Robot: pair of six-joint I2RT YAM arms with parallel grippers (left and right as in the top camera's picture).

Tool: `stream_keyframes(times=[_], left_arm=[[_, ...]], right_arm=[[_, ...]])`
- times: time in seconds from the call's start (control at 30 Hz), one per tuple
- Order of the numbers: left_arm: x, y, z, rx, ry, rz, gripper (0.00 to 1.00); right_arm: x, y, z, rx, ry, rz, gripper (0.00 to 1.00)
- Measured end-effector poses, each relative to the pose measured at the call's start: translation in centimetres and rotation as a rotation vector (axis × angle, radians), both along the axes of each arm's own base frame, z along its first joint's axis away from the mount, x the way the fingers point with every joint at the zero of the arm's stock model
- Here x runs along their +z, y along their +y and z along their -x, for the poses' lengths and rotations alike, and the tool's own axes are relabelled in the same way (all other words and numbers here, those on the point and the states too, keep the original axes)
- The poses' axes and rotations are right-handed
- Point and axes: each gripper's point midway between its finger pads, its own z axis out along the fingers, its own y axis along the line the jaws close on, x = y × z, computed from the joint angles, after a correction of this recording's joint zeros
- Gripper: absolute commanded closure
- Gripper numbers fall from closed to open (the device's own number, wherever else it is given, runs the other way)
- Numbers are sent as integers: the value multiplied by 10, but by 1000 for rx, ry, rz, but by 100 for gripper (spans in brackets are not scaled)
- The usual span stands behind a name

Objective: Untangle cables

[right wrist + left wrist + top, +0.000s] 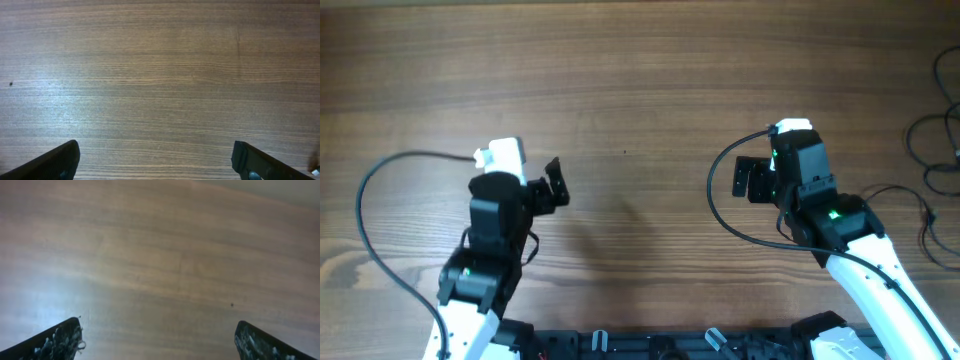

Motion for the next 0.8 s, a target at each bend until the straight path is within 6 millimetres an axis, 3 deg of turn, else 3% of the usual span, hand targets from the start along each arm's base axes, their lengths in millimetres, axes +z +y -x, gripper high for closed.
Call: stream_keyframes(times=[0.13,0.27,0.43,0.8], left_arm=[[-14,5,20,27,-45,47,0],[-4,7,30,30,-172,82,0],[-6,9,43,31,-283,112,0],[12,39,51,134,-515,131,0]], right_arm=[[-1,0,1,0,3,1,0],[0,0,0,0,2,1,0],[-1,0,1,0,3,1,1],[-1,0,0,0,4,1,0]])
